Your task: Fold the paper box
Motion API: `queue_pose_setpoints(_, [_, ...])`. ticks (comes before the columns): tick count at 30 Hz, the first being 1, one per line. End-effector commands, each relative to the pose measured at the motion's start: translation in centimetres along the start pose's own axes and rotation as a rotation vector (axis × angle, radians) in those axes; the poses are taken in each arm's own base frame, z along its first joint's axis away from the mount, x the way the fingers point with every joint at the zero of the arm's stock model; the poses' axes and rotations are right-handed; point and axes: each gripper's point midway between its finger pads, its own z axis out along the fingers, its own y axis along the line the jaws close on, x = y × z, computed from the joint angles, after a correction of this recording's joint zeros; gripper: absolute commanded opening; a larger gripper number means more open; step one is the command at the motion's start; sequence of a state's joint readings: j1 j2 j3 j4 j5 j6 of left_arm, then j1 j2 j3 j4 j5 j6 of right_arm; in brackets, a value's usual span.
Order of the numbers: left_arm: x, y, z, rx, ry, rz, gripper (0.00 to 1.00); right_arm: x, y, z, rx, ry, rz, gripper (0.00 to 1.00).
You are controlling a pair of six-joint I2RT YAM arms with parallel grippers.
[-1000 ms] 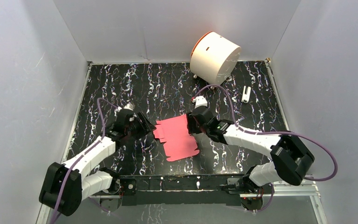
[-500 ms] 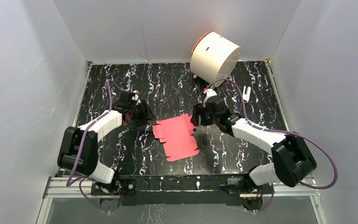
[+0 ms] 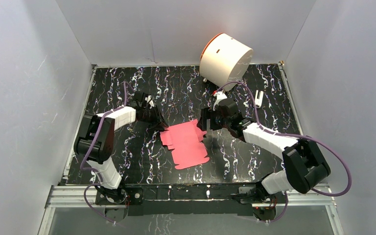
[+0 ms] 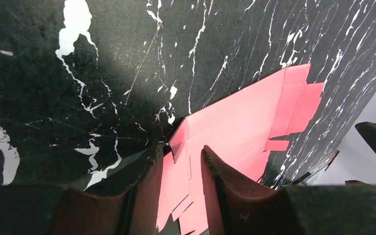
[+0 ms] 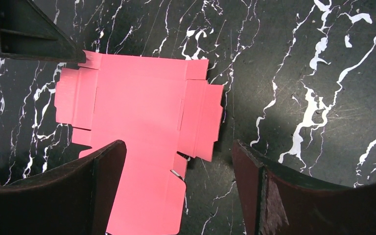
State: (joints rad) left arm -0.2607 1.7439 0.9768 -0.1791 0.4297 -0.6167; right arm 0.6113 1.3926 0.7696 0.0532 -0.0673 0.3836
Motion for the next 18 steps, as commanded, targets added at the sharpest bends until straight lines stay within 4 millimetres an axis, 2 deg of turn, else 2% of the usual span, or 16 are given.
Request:
queue_pose_setpoints(1, [-0.2,-1.2,-0.3,0.05,0.032,0.002,0.3,-1.2,0.5,0.3,-0.038,-0.042,-0.026,0.88])
queue_pose_setpoints(7, [0.6,-1.3,0.1,0.059,0.058,-0.007,0.18,-1.3,0.5,0.6,-0.041,-0.042,-0.031,0.89])
queue_pose_setpoints(12, [0.5,-1.8,-0.1,0.067,0.045,0.032,0.02,-1.4,0.9,1.1,-0.064,-0.015,-0.057,0.89])
queue_pose_setpoints(18, [-0.1,-2.3,-1.0,0.041,-0.012,0.16,0.0,-2.6,1.9,1.2,-0.103,0.011,-0.128,0.89])
